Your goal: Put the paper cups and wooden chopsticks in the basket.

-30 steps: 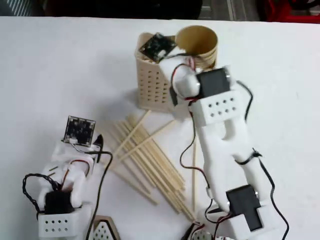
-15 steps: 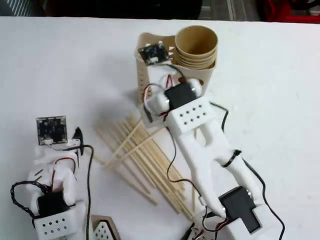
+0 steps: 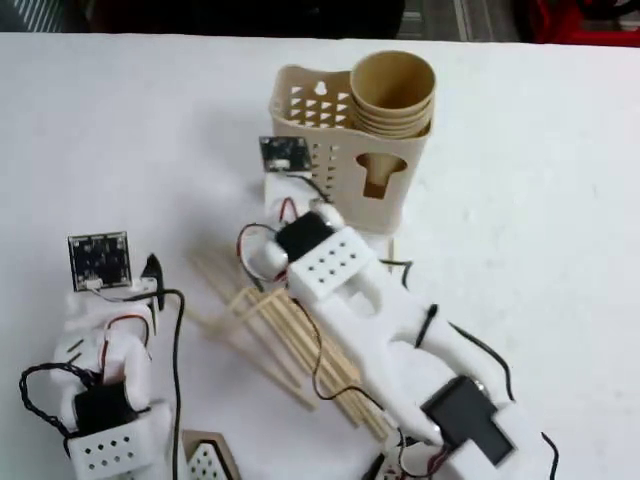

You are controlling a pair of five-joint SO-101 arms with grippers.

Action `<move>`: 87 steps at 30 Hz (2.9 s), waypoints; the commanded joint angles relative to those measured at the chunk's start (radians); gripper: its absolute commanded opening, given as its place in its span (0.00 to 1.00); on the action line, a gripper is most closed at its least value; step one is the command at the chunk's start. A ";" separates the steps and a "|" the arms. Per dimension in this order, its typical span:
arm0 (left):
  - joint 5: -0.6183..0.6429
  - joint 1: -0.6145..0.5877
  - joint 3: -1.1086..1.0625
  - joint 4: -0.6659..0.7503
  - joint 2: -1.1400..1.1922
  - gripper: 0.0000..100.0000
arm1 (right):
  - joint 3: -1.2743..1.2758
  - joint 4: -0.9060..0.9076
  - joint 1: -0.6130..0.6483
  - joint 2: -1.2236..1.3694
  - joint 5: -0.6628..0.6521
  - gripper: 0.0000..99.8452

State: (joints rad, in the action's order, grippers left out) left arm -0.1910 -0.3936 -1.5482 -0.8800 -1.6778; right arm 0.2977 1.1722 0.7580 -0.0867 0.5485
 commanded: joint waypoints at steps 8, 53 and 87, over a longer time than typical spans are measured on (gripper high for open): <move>0.014 -0.004 0.012 0.025 -0.012 0.21 | -0.273 -0.030 0.013 0.337 0.115 0.38; 0.008 -0.004 0.012 0.025 -0.012 0.21 | -0.411 0.329 -0.005 0.665 0.173 0.02; 0.006 -0.004 0.012 0.025 -0.012 0.21 | -0.292 0.461 0.071 0.355 -0.089 0.02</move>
State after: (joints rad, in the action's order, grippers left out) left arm -0.1910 -0.3936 -1.5482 -0.8800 -1.6778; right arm -0.0107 1.6556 0.8684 0.3184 0.5132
